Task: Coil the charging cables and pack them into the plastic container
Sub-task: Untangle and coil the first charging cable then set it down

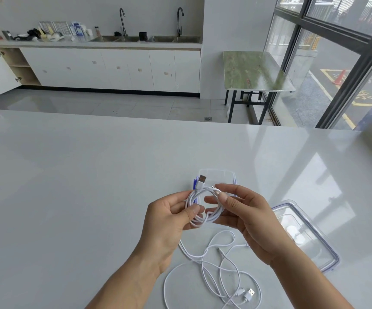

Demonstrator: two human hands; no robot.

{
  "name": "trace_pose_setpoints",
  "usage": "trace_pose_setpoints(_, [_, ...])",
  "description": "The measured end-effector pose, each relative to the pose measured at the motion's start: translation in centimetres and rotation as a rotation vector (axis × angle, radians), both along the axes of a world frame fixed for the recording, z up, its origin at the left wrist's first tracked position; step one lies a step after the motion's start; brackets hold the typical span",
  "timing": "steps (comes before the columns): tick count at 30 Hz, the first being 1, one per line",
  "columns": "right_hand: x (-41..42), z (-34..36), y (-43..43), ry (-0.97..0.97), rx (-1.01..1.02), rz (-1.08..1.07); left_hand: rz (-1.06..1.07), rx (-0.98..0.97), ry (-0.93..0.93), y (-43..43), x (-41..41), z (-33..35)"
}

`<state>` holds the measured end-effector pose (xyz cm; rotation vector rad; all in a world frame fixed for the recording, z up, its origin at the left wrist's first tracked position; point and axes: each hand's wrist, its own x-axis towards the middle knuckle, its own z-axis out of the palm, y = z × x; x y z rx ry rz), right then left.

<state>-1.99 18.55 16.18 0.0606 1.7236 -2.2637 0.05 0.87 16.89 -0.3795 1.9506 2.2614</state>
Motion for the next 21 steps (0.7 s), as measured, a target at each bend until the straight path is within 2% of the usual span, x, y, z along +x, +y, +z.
trace_pose_setpoints(3, [0.2, -0.4, -0.2, -0.003, 0.012, 0.031, 0.034, -0.006, 0.008, -0.3, -0.1, 0.0])
trace_pose_setpoints(11, [0.1, -1.8, -1.9, 0.009, 0.069, -0.144, 0.098, 0.015, 0.002, -0.8, 0.3, -0.4])
trace_pose_setpoints(21, [-0.3, -3.0, -4.8, -0.058, 0.044, -0.048, 0.206, -0.035, -0.087, -3.9, 0.9, -1.6])
